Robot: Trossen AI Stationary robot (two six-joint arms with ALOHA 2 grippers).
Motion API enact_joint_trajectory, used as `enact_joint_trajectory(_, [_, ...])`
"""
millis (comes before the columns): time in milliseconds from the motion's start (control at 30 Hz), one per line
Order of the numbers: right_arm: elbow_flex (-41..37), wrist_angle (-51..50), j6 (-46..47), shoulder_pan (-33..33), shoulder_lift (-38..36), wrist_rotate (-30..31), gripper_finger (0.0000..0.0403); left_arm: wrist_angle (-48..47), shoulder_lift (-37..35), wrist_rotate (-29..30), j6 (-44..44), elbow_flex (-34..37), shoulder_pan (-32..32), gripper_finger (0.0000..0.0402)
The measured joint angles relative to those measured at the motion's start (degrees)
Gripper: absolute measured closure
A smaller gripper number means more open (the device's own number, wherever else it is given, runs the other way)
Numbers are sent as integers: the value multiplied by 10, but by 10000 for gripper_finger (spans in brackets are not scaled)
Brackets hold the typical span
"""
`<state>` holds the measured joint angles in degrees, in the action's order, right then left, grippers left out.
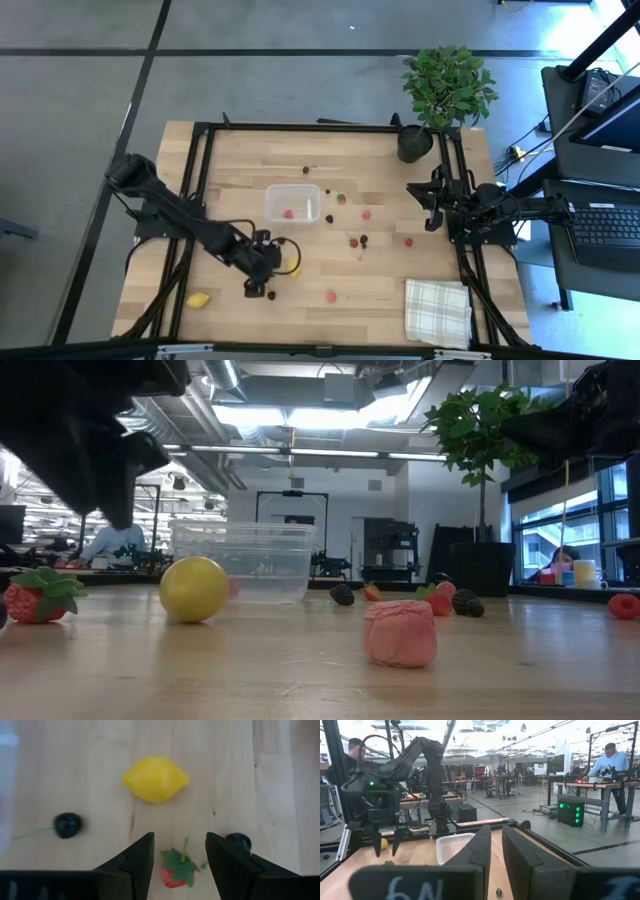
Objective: Pick and placing Produce into tupperware
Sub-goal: Put the bottom strawberry into the transparent bin
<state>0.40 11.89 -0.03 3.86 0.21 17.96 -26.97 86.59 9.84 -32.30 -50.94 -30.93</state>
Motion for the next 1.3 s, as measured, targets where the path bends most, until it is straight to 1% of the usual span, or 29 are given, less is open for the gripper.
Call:
enact_joint_trajectory(133, [0,0,0,0,0,0,352,20,22,0,-8,0,-13,243])
enact_joint_trajectory(267, [0,-1,0,0,0,0,352,27,31,2,-41,0,-21,249])
enact_joint_trajectory(467, [0,-2,0,0,0,0,352,27,31,42,-51,0,-35,252])
enact_joint_trajectory(600, [0,-2,0,0,0,0,352,27,31,56,-51,0,-38,253])
enact_joint_trajectory(833, [0,-9,0,0,0,0,352,24,37,58,-47,0,-38,253])
enact_joint_trajectory(1300, [0,-10,13,0,0,0,352,27,92,54,-49,0,-39,253])
